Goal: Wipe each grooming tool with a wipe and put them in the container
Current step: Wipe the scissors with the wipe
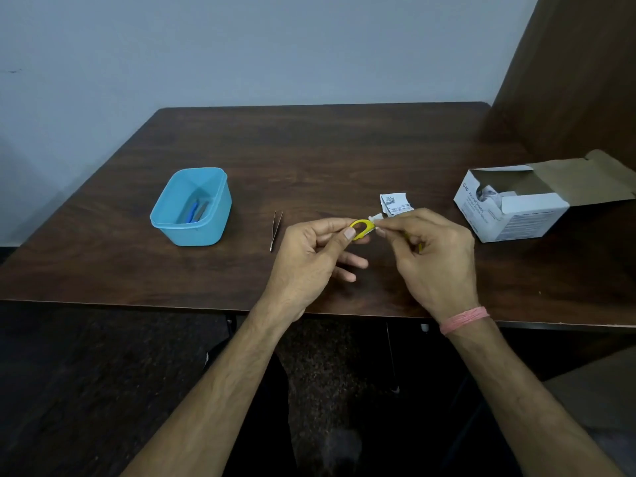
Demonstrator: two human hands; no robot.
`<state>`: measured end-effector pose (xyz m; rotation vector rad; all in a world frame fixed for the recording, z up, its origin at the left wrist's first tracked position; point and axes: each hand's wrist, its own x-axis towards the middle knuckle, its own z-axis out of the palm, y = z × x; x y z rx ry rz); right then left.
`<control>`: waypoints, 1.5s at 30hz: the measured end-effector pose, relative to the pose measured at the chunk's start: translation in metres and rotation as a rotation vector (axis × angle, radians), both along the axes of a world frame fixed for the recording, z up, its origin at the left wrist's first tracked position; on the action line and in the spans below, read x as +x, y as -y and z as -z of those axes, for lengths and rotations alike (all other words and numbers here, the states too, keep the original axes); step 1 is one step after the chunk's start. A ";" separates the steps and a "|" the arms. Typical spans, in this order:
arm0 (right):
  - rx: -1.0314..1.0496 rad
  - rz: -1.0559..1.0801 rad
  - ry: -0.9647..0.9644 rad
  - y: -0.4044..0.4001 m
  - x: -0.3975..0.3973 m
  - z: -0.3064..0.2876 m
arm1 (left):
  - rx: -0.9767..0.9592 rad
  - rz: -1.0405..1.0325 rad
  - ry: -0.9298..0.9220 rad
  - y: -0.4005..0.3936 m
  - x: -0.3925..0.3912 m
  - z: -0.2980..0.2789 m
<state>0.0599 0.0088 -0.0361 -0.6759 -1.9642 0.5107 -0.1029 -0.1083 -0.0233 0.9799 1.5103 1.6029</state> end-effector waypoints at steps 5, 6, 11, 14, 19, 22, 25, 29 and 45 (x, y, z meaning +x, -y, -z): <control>-0.046 -0.099 -0.006 0.000 0.001 -0.003 | 0.001 0.023 0.001 0.002 -0.001 -0.001; -0.044 -0.121 0.000 0.000 0.001 -0.003 | 0.003 0.025 -0.002 0.002 -0.001 0.000; -0.005 -0.123 0.013 -0.002 0.000 -0.001 | 0.010 0.021 0.001 0.001 0.000 0.001; -0.005 -0.074 0.000 -0.002 -0.001 0.000 | 0.010 0.025 -0.006 0.001 -0.001 0.003; 0.054 -0.113 0.037 -0.001 0.000 0.001 | 0.012 0.027 -0.016 0.000 -0.002 0.005; 0.037 -0.059 0.021 -0.002 0.000 0.000 | 0.015 0.011 0.002 0.000 -0.002 0.004; 0.073 -0.105 0.062 0.001 0.001 0.000 | 0.018 0.012 0.013 0.000 -0.002 0.005; 0.079 -0.058 0.031 0.001 0.001 -0.001 | 0.021 0.006 0.024 -0.002 -0.002 0.006; 0.120 -0.131 0.098 0.004 0.001 0.001 | 0.021 0.017 0.031 -0.001 -0.001 0.005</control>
